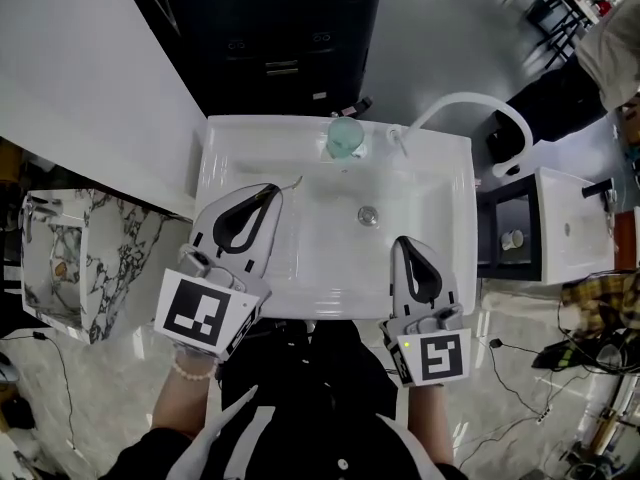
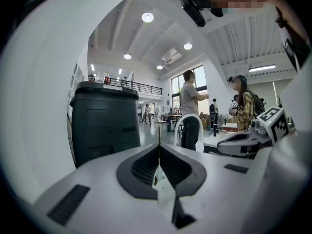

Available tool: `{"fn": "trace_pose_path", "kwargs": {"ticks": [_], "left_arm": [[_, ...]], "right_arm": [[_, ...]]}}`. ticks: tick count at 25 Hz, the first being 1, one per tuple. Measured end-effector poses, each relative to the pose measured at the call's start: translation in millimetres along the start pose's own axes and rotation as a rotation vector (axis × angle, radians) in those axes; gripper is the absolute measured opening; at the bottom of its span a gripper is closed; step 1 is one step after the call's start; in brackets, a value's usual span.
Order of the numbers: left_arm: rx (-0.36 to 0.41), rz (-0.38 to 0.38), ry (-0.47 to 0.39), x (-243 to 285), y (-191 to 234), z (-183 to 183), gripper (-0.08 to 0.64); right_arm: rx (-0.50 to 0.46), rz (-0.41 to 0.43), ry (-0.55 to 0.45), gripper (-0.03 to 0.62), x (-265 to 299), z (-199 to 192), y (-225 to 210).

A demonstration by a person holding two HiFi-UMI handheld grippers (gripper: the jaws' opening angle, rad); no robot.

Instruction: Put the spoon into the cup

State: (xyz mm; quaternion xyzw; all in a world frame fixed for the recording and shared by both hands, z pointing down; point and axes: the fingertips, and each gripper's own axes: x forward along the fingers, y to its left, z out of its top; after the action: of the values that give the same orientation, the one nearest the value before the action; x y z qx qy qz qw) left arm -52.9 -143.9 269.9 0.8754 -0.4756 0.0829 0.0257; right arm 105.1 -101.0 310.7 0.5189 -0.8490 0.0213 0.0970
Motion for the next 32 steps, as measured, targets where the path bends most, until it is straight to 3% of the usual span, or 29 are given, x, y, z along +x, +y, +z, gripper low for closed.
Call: {"fn": "trace_pose_path", "kwargs": {"ticks": [32], "left_arm": [[-0.023,0.041,0.054,96,-20,-13,0.006]], "right_arm": [[0.046,0.045,0.024,0.000,9,-26,-64]]}}
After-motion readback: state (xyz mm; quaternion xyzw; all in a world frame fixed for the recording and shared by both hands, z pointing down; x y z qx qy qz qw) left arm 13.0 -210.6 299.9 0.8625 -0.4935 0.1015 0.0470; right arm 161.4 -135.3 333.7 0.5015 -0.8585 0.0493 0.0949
